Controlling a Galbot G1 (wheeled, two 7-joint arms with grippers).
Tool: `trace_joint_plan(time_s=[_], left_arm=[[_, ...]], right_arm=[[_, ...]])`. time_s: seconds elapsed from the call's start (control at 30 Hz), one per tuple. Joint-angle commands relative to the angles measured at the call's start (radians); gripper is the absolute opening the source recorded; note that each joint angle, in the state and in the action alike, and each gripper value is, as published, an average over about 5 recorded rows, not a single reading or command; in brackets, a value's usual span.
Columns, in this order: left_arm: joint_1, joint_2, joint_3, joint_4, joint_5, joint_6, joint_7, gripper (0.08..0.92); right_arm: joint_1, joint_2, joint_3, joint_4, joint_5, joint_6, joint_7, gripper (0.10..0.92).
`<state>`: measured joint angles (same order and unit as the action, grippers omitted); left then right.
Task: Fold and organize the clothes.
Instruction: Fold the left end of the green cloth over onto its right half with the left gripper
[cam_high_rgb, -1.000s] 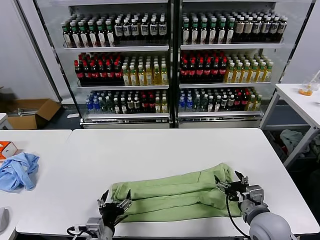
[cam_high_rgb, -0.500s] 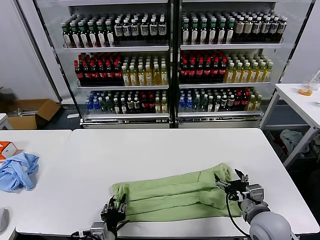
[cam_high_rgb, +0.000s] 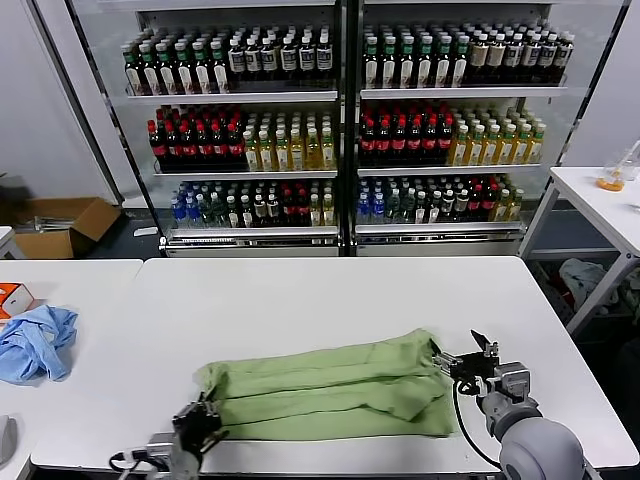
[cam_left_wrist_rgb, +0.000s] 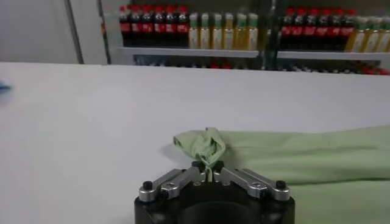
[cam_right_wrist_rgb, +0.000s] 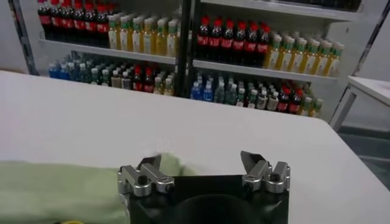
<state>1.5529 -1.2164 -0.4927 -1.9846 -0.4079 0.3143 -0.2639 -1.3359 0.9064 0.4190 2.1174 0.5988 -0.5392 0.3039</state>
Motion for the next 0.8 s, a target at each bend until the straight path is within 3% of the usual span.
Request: trace_joint_plan(time_s=[0.03,0.2,0.33,0.6,0.8], left_arm=[[-0.012,0.193,-0.264,0.059,-0.196,-0.001,0.016,0.106],[-0.044,0.279,-0.401,0.114,-0.313,0.004,0.025,0.106],[-0.055,0.293,-0.453,0.052,-0.534,0.016,0.041,0.106],[-0.047,0.142,-0.3,-0.228,-0.89,0.02,0.098,0.106],[-0.085,0.037,-0.125,-0.296,-1.015,0.014,0.111,0.106]], right_arm=[[0.009,-0.003,0.002,-0.003,0.003,0.002,0.002,0.823],[0.016,-0.006,0.005,-0.003,0.008,0.004,0.002,0.823],[0.017,-0.006,0.003,-0.005,0.008,0.006,0.001,0.823],[0.016,-0.008,-0.006,-0.008,0.006,0.008,0.0,0.823],[0.017,-0.014,-0.005,-0.006,0.007,0.01,-0.001,0.823]])
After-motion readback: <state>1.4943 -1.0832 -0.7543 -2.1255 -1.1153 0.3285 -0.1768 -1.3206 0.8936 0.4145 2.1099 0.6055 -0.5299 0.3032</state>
